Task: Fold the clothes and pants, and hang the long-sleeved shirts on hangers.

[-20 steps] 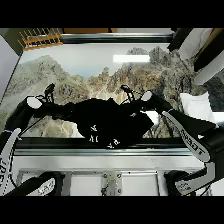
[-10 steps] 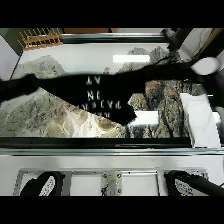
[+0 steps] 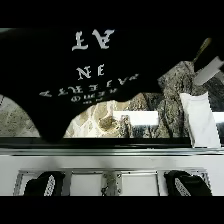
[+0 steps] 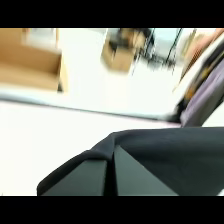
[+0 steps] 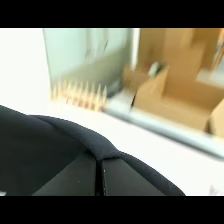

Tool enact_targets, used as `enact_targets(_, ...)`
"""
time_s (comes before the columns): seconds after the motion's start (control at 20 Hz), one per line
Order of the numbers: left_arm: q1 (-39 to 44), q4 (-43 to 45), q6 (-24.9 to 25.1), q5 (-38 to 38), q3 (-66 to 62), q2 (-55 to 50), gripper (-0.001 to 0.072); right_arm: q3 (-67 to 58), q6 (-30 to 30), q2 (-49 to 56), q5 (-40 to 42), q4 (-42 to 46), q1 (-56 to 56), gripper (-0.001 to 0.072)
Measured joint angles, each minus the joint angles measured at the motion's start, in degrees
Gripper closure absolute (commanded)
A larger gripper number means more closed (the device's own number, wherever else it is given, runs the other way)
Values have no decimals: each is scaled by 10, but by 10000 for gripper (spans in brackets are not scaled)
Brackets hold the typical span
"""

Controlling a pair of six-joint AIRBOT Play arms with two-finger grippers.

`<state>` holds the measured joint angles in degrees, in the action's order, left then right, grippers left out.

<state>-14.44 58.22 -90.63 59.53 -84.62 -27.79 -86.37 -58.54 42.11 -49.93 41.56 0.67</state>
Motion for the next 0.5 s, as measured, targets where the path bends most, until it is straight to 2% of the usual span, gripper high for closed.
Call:
enact_targets(0.25, 0, -2, -10, 9, -35, -13, 700, -1, -48, -23, 18, 16, -1, 700)
enact_targets(0.5, 2, -11, -13, 37, 28, -118, 700, -1, -138, 72, -22, 79, -1, 700)
